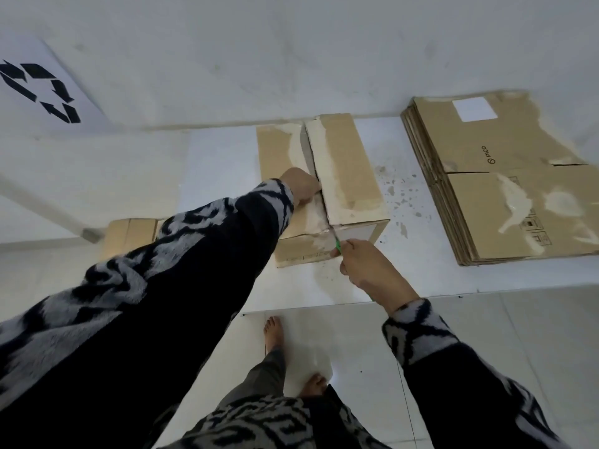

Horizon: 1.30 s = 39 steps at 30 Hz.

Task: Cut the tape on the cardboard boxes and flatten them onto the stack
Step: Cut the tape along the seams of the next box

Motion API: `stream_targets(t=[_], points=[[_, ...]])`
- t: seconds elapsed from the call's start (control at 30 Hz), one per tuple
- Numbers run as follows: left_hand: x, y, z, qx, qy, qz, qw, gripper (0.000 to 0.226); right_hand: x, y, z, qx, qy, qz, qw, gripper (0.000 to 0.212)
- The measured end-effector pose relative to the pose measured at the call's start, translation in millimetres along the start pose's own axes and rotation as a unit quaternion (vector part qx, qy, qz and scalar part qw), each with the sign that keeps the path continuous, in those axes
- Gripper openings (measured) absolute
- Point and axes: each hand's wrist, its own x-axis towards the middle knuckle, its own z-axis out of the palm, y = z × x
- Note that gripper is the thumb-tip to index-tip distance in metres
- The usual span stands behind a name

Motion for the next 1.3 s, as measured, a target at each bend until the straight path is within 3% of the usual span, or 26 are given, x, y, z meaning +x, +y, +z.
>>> stream_targets(t=[0.07, 0.13, 0.17, 0.27, 0.37, 0.47, 0.53, 0.67, 0.8, 0.9, 1.0, 1.07, 1.17, 1.3], points=[[-1.7, -19.7, -3.9, 0.198, 0.067, 0.115, 0.971, 0.026, -4.9, 4.6, 2.4, 0.021, 0.014, 0.02, 0.999, 0.035], [-6.5, -54.6, -7.2, 0.371, 0.148, 0.206, 0.893, 0.042, -2.4, 4.2, 4.3, 0.038, 0.03, 0.018, 0.999, 0.035], [-12.1, -67.2, -8.2, 0.418, 0.147, 0.216, 0.87, 0.049, -0.9, 0.6, 4.8, 0.05, 0.038, 0.016, 0.998, 0.035], [-16.4, -95.0, -5.6, 0.391, 0.079, 0.187, 0.898, 0.057, -12.5, 4.2, 8.0, 0.067, 0.017, 0.034, 0.997, 0.034], [-12.5, -100.0, -7.2, 0.381, 0.076, 0.218, 0.895, 0.062, -51.3, 33.2, 4.2, 0.078, 0.023, 0.042, 0.996, 0.033], [-11.4, -102.6, -17.3, 0.39, 0.051, 0.233, 0.889, 0.075, -36.4, 62.1, -16.0, 0.055, 0.206, 0.061, 0.975, 0.033], [-12.5, -103.0, -18.7, 0.398, 0.033, 0.234, 0.887, 0.088, 5.9, 77.2, -30.1, 0.003, 0.261, 0.095, 0.961, 0.036], [-13.6, -98.5, -16.9, 0.437, 0.019, 0.224, 0.871, 0.117, 78.2, 102.4, -36.6, -0.097, 0.245, 0.124, 0.957, 0.039], [-13.6, -97.1, -14.5, 0.457, 0.024, 0.21, 0.864, 0.123, 93.2, 110.0, -32.6, -0.181, 0.239, 0.147, 0.942, 0.042], [-11.9, -98.2, -16.8, 0.441, 0.019, 0.217, 0.871, 0.121, 89.3, 91.8, -45.2, 0.006, 0.297, 0.055, 0.953, 0.048], [-11.6, -99.8, -23.8, 0.436, 0.008, 0.23, 0.87, 0.109, 83.6, 53.4, -55.8, 0.19, 0.191, -0.036, 0.962, 0.053], [-11.5, -100.4, -36.2, 0.463, 0.016, 0.231, 0.856, 0.101, 73.5, 27.8, -50.9, 0.187, 0.12, -0.049, 0.974, 0.058], [-9.5, -104.6, -80.0, 0.48, 0.031, 0.156, 0.863, 0.089, 52.9, 24.5, -23.6, 0.05, 0.106, -0.064, 0.991, 0.067], [-17.3, -107.6, -115.3, 0.297, 0.103, -0.042, 0.948, 0.095, 62.6, 15.1, -22.5, 0.012, 0.195, -0.1, 0.976, 0.041]])
